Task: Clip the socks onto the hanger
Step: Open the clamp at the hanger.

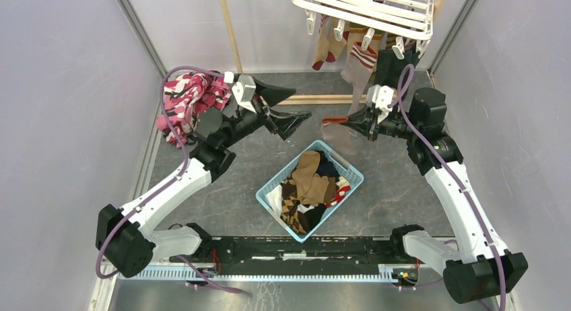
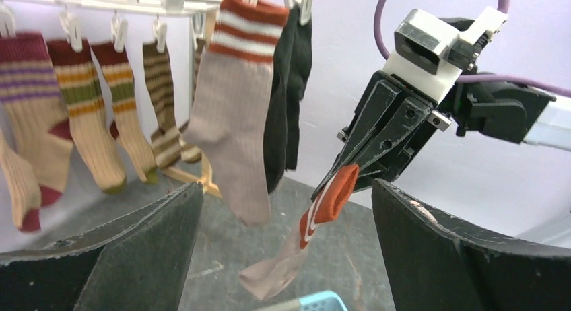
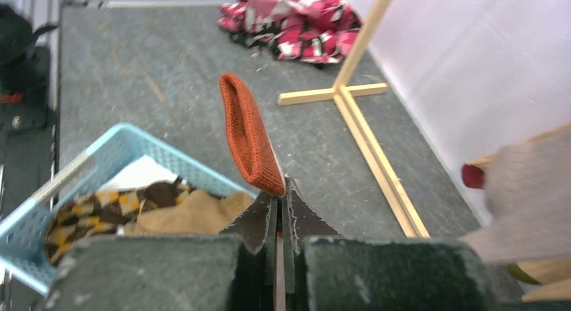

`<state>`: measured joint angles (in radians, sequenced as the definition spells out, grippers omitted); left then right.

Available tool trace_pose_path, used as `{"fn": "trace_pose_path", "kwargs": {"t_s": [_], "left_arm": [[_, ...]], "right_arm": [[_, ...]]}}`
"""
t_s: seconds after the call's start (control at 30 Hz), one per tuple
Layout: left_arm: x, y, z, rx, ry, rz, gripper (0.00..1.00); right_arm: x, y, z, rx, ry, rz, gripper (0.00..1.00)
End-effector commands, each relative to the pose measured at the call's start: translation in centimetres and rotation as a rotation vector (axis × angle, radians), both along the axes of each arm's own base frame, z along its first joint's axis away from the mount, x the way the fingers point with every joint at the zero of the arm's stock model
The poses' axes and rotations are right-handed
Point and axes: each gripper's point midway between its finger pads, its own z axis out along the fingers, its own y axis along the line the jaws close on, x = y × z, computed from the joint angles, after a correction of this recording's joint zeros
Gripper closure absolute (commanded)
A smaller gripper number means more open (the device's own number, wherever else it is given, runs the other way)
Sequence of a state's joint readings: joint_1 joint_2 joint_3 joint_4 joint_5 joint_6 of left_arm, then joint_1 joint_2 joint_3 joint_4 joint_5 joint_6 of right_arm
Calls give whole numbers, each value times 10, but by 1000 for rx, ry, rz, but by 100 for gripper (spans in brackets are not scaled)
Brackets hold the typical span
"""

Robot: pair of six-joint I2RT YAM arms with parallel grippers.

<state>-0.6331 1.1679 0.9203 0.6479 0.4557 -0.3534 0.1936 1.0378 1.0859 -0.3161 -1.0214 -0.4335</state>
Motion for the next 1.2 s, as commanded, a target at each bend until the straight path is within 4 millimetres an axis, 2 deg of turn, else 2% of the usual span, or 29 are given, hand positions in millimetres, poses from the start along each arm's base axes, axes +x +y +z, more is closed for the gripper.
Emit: {"fn": "trace_pose_path", "kwargs": {"t_s": [0.0, 0.13, 0.33, 0.5, 0.67, 0.8, 1.03, 1.17], "left_arm": [[17, -8, 28, 58, -143, 33, 0], [42, -18, 38, 79, -179, 69, 5], [62, -17, 56, 102, -307, 113, 7], [72, -21, 87, 11, -276, 74, 8], [75, -31, 106, -83, -234, 5, 8], [71, -44, 104, -35, -342, -90, 7], [90, -46, 104, -60, -419, -205, 7], [102, -50, 106, -74, -427, -193, 7]], "right_arm": [[21, -8, 70, 180, -22, -189, 100], [31, -13, 83, 298, 105, -290, 100], [38, -22, 103, 402, 183, -396, 100], [49, -33, 116, 449, 196, -498, 100], [54, -35, 117, 458, 188, -523, 100], [55, -38, 113, 436, 169, -539, 100], [58, -47, 114, 431, 116, -587, 100], [66, -49, 117, 443, 107, -608, 100]]}}
